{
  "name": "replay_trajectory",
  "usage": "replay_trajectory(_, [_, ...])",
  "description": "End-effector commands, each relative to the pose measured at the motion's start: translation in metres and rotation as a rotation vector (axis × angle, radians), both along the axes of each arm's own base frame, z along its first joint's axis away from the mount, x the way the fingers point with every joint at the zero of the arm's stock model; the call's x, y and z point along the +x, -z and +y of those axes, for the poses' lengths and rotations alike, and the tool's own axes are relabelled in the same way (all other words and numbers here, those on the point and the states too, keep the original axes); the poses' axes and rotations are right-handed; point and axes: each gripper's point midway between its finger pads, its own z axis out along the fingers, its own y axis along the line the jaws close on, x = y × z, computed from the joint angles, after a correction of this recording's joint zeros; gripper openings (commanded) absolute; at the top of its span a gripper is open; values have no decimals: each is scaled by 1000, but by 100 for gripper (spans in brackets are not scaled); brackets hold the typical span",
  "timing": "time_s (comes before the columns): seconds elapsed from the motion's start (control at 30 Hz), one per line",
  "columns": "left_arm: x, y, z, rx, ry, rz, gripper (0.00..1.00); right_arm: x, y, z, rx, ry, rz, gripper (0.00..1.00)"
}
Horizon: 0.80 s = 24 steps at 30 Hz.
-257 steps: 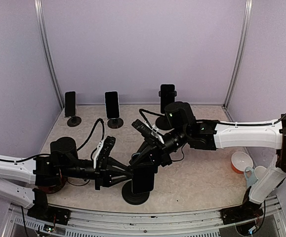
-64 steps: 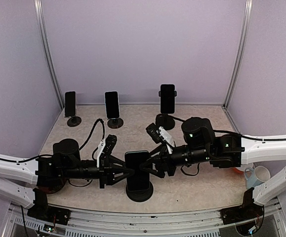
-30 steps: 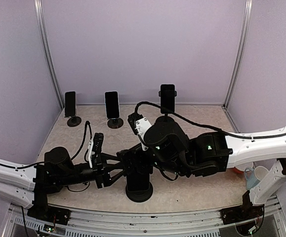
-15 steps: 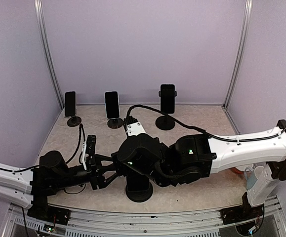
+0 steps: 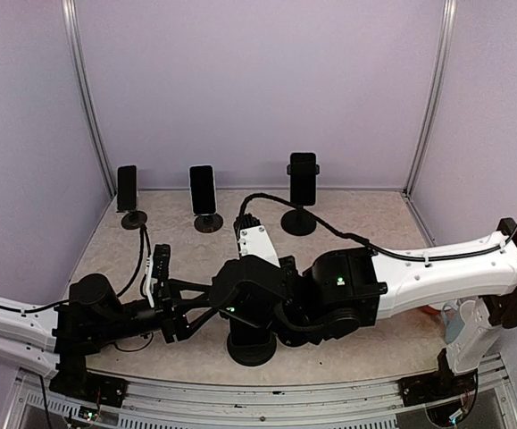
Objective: Place the phone on the phone stand
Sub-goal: Move the phone stand with the phone to the center of the board.
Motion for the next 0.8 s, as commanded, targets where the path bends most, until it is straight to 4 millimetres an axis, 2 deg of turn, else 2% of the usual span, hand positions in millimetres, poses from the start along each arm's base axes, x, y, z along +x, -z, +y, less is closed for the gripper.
replay_trajectory(0.0, [0, -3, 2, -22, -8, -3, 56, -2, -2, -2, 10, 22, -24, 83])
replay_trajectory(0.03, [1, -2, 2, -21, -9, -3, 56, -2, -3, -2, 15, 18, -27, 76])
replay_trajectory(0.1, [1, -1, 2, -21, -10, -2, 56, -2, -5, -2, 29, 17, -32, 71])
replay_trajectory(0.17, [0, -1, 2, -20, -9, -2, 56, -1, -7, -2, 30, 12, -41, 59])
replay_trajectory(0.27, [0, -2, 2, -22, -11, -2, 55, -1, -10, -1, 18, 12, -53, 50])
replay_trajectory(0.5, [1, -2, 2, -21, -13, -3, 55, 3, -33, -7, 21, 14, -97, 50])
replay_trajectory(0.77, [5, -3, 6, 5, -40, -14, 55, 31, -60, -42, 75, 42, -125, 49])
